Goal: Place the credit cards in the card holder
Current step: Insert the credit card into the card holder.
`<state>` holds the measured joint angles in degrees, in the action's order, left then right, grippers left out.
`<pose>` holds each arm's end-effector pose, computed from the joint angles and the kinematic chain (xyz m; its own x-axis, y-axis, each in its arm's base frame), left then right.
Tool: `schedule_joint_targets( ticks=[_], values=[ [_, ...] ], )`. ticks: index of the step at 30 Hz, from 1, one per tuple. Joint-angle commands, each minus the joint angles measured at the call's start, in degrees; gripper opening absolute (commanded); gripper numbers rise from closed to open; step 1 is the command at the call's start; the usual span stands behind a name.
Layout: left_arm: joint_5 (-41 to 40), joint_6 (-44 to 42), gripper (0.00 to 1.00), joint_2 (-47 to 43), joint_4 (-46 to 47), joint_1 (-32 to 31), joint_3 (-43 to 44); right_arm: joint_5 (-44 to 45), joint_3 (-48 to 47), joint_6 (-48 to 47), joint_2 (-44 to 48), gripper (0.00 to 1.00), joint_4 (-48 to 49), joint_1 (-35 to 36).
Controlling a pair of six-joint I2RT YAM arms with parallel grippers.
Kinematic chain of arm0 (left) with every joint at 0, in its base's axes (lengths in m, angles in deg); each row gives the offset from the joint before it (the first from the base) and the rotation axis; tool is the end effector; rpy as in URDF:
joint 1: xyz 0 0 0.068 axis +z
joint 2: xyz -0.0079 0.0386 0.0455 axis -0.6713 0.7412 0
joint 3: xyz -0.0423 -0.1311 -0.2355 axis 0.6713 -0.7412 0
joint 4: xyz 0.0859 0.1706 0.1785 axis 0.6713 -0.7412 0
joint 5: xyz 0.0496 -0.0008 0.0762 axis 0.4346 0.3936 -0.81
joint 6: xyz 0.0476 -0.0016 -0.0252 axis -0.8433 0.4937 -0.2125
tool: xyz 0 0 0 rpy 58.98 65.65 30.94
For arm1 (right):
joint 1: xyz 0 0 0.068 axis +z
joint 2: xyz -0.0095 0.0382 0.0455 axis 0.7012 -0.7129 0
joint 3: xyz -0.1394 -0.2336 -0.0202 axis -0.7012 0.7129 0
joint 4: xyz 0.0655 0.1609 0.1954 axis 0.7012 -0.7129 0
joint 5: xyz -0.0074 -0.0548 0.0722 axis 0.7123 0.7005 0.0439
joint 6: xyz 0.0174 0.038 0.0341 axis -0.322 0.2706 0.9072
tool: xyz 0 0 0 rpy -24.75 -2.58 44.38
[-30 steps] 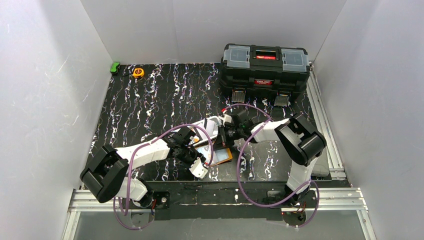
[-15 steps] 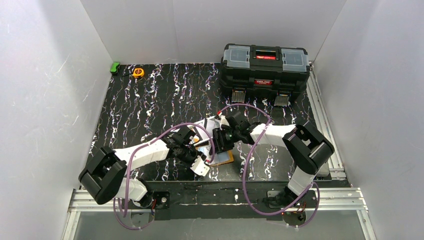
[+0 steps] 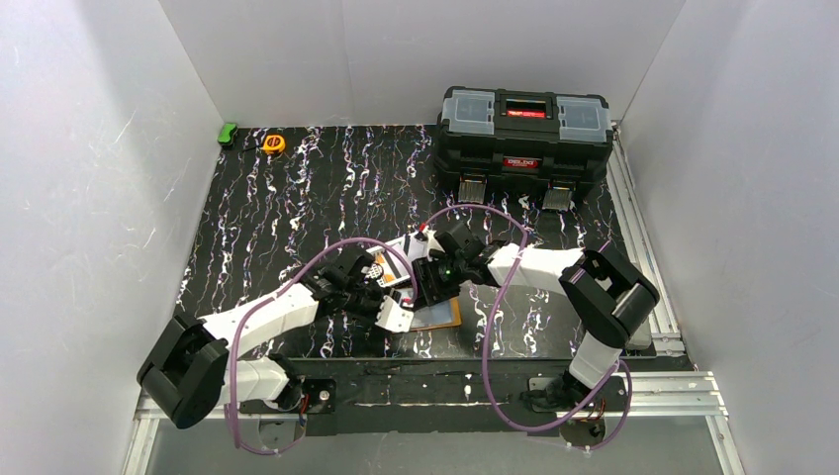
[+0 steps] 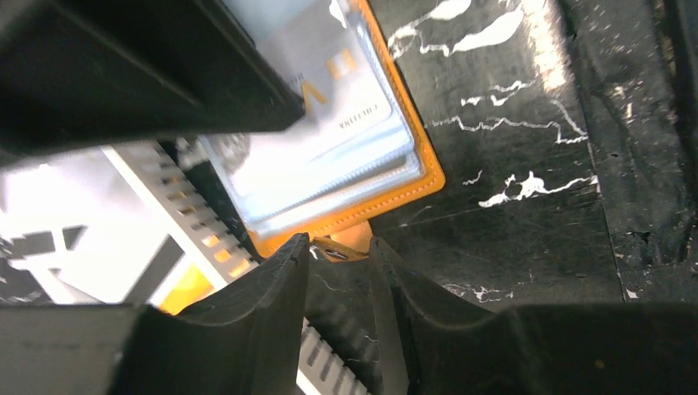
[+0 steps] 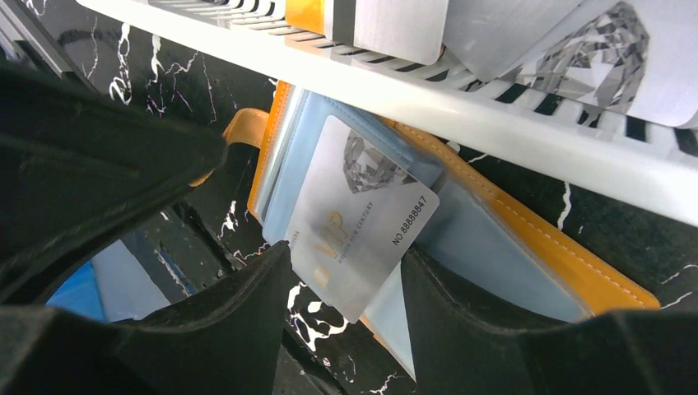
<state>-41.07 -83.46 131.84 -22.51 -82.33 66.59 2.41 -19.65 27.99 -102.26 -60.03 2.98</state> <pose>0.1622 -0.1584 0.1894 0.5466 0.6320 -0.5493 0.8290 -0.3157 0.4617 0.2191 0.2591 0.1598 -0.8537 -0.2927 -0.4307 -0.5067 0.6578 0.5573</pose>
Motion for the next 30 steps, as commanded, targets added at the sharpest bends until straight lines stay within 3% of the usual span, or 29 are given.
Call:
schedule_joint_targets(
  ticks=[1,15,30],
  values=[
    [-2.41,4.51,0.32,1.2,4.99,2.06,-4.49,2.88,-2.19,-2.32,1.31,0.59,-2.2,1.36],
    [3.07,2.76,0.27,7.37,7.06,4.21,-2.47,5.1,-6.75,-4.53,-0.81,0.61,-5.69,4.44],
    [6.97,0.09,0.22,3.45,2.52,3.85,-3.29,1.3,-13.55,-7.47,-5.75,0.65,-8.39,6.71]
  ],
)
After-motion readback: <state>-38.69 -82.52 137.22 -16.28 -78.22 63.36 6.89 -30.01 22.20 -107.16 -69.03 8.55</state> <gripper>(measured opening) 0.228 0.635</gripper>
